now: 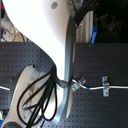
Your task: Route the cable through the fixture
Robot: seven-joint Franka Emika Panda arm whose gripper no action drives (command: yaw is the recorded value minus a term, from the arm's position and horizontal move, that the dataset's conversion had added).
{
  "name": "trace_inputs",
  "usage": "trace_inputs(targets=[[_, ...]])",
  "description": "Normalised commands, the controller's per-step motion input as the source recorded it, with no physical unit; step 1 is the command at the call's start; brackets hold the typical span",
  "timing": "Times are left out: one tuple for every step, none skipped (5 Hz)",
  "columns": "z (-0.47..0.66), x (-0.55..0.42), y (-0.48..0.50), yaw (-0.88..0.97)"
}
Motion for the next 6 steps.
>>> trace_inputs(targets=[[0.03, -0.082, -0.021, 0.02], [0.12, 0.059, -0.195, -0.21], [0.36, -0.1, -0.222, -0.57], [0.46, -0.153, -0.24, -0.56], [0.5, -0.295, -0.094, -0.45], [0.45, -0.37, -0.055, -0.47]])
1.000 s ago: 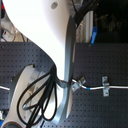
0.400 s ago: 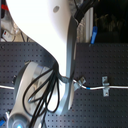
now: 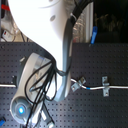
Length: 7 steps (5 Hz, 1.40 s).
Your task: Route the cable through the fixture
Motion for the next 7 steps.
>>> trace_inputs(targets=[[0.22, -0.447, -0.01, -0.46], [0.22, -0.456, -0.002, -0.42], [0.06, -0.333, 0.095, -0.29], [0.15, -0.168, 0.308, -0.15], [0.16, -0.203, 0.324, -0.18], [0.15, -0.3, 0.101, -0.11], [0.09, -0.285, 0.043, -0.06]])
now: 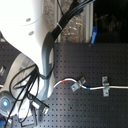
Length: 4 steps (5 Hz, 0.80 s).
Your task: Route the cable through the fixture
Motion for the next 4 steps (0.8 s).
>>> trace_inputs(targets=[[0.18, -0.353, -0.068, -0.09], [0.29, -0.255, -0.05, -0.18], [0.23, -0.141, -0.032, -0.2], [0.0, -0.124, -0.04, -0.01]])
